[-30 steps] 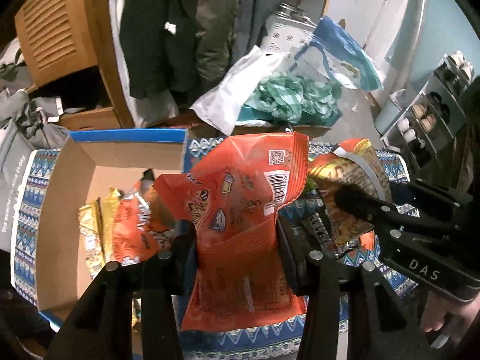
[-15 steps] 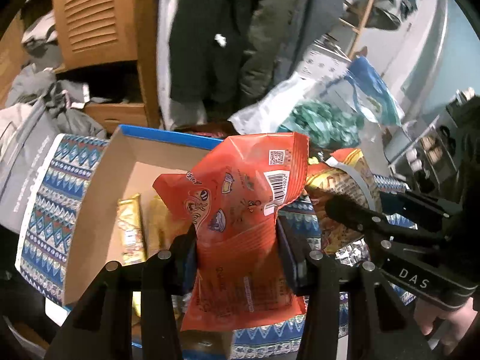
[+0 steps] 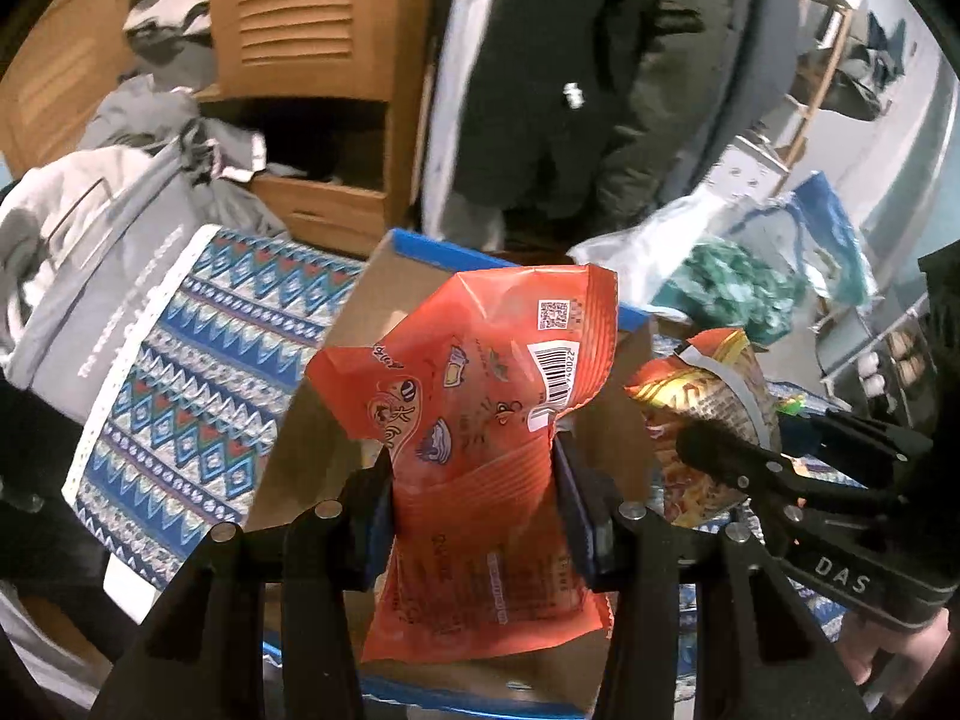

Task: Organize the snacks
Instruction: 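Carry the striped bag and orange bag into the box and open both tools, then move both open tools back over the remaining snacks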

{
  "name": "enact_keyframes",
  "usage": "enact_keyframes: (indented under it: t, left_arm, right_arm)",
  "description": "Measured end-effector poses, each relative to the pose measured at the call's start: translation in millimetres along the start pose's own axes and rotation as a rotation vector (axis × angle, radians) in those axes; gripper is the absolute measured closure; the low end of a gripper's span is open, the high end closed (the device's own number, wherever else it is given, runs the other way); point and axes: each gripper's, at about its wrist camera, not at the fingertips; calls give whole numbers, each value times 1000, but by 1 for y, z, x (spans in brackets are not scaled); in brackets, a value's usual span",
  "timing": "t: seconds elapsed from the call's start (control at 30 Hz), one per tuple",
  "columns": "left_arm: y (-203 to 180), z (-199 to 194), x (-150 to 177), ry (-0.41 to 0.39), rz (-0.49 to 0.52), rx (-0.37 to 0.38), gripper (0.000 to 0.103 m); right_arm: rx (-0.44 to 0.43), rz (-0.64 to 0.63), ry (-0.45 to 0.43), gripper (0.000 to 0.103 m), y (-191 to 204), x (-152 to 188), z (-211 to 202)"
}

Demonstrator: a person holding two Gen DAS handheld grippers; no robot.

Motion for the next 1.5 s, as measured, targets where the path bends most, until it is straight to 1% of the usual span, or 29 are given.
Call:
enact_keyframes:
  t: [0.23,0.4,0.47,0.5,0.53,0.6,0.73,0.93,1.03,1.17,1.5]
  left_arm:
    - [29,20,6,45,-35,-42,53]
    - [38,32,9,83,-60,-50,52]
    - [37,34,9,90,-57,-67,50]
    - [36,33,8,90,-55,-73,47]
    - [34,33,8,88,-51,-77,42]
    - [33,32,8,87,-49,-83,32]
    - [29,29,7,79,-37,-88,31]
    - [19,23,4,66,-38,-64,29]
    - [8,20,5,55,-15,-56,27]
    - [-8,20,5,54,16,-40,27]
    - [-51,18,6,55,85,-1,27]
  right_arm:
    - [-23,-25,39,65,21,-7,22]
    - [-42,-46,61,63,29,-8,32]
    - [-37,-48,63,50,30,-8,33]
    - [-33,-48,60,48,29,-8,32]
    - [-29,-46,54,45,28,-8,30]
    - [-22,-41,47,45,26,-9,27]
    - [-19,-19,23,39,16,-10,17]
    - [-10,17,5,39,0,-9,3]
    - [2,32,-6,38,-9,-8,-5]
    - [28,38,-14,36,-21,-3,-13]
    - [84,62,-32,36,-54,16,-34]
Point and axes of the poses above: each gripper's, at about its wrist camera, not at the fingertips, and z roughly the way its jaws point, y to its left, x to its underside, and after that the axes turned 4 degrees about x, right-handed
